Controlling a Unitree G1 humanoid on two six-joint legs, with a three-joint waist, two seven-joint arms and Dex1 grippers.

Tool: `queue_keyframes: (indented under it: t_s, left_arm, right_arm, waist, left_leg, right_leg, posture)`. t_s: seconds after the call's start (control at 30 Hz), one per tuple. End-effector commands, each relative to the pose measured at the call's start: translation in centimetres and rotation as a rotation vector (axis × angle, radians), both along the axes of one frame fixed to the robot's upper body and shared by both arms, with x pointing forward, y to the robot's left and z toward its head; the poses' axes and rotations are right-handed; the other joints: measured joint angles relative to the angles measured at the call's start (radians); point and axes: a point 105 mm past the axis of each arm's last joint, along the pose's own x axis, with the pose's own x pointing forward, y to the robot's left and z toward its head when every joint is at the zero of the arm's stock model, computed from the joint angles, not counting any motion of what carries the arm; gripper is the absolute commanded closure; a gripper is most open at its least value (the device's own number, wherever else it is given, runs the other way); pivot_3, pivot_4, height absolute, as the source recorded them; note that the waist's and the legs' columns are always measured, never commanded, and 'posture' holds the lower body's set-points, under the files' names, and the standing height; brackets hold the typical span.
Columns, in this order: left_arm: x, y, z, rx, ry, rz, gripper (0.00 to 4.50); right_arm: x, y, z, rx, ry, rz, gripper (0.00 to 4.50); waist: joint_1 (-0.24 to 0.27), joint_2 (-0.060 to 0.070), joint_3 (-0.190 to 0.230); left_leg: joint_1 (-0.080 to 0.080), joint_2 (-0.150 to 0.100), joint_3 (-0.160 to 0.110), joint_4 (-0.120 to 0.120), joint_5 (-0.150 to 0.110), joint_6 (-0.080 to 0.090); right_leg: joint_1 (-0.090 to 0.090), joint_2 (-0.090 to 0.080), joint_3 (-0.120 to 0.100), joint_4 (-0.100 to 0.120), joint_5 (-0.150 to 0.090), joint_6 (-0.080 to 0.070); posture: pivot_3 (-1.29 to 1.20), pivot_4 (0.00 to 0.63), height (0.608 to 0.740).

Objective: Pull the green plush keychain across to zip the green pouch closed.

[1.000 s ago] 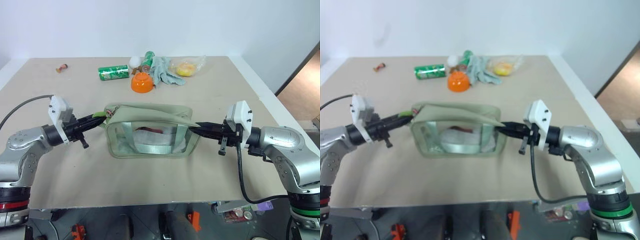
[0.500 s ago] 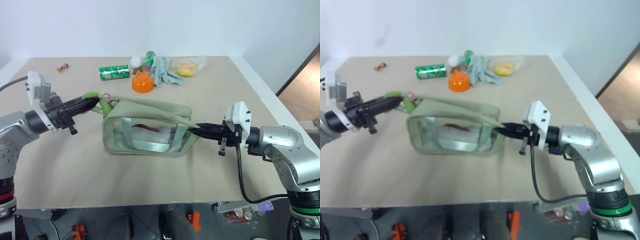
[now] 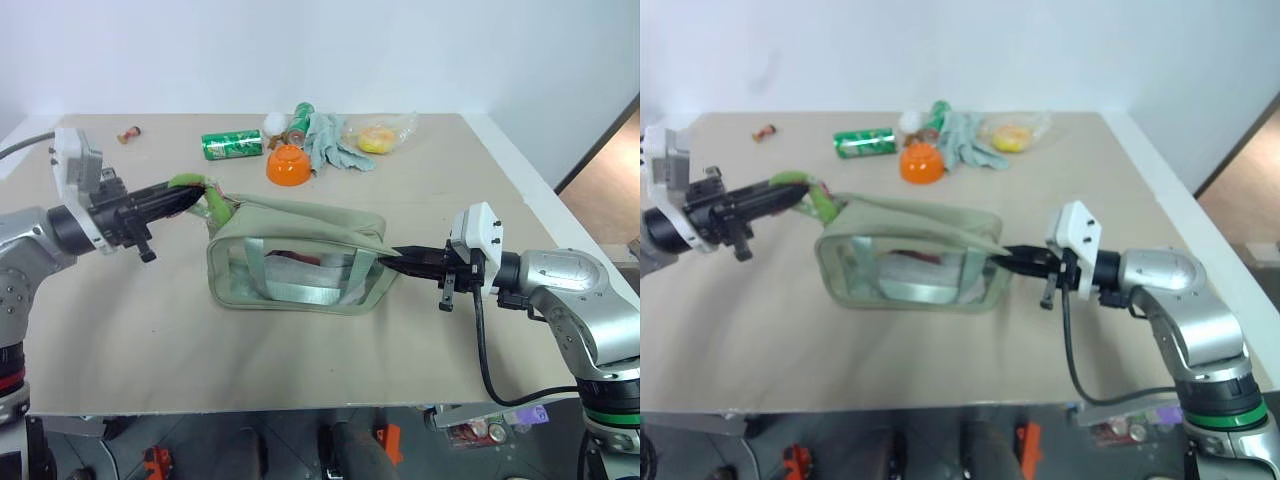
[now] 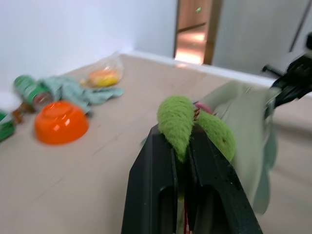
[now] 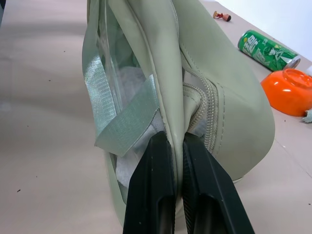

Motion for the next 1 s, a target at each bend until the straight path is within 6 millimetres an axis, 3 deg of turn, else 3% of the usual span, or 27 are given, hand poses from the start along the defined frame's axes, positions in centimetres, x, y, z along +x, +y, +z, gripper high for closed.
queue_keyframes:
  t_s: [0.03, 0.37, 0.7, 1.0]
  left_arm:
    - [-1.0, -1.7, 1.9, 0.021, -0.053, -0.090, 4.48]
    - [-1.5, -4.2, 3.4, -0.077, -0.035, -0.217, 4.48]
    - [-1.0, -3.8, 3.2, -0.007, -0.053, -0.170, 4.48]
    - [-0.3, -3.6, 4.8, -0.019, -0.140, -0.116, 4.48]
  right_arm:
    - [0.2, -0.5, -0.1, -0.025, 0.002, -0.013, 4.50]
    - [0.4, -0.4, 0.1, -0.030, -0.008, -0.004, 4.50]
    - [0.4, -0.5, 0.0, -0.032, -0.009, -0.006, 4.50]
    - [0.4, -0.5, -0.1, -0.032, -0.007, -0.003, 4.50]
  waist:
    - [0.000, 0.000, 0.000]
    - [0.000, 0.000, 0.000]
    - [-0.001, 0.000, 0.000]
    - [-0.001, 0.000, 0.000]
  left_leg:
    - [0.000, 0.000, 0.000, 0.000, 0.000, 0.000]
    - [0.000, -0.001, -0.001, 0.000, 0.000, 0.000]
    - [0.000, -0.003, -0.002, 0.000, 0.000, 0.000]
    - [0.000, -0.004, -0.001, 0.001, 0.000, 0.000]
  right_leg:
    - [0.000, 0.000, 0.000, 0.000, 0.000, 0.000]
    - [0.000, 0.000, 0.000, 0.000, 0.000, 0.000]
    - [0.000, 0.001, 0.000, 0.000, 0.000, 0.000]
    - [0.001, -0.001, 0.000, 0.000, 0.000, 0.001]
  posture:
    - [0.00, 0.150, 0.740]
    - [0.00, 0.150, 0.740]
    - [0.00, 0.150, 0.740]
    - [0.00, 0.150, 0.740]
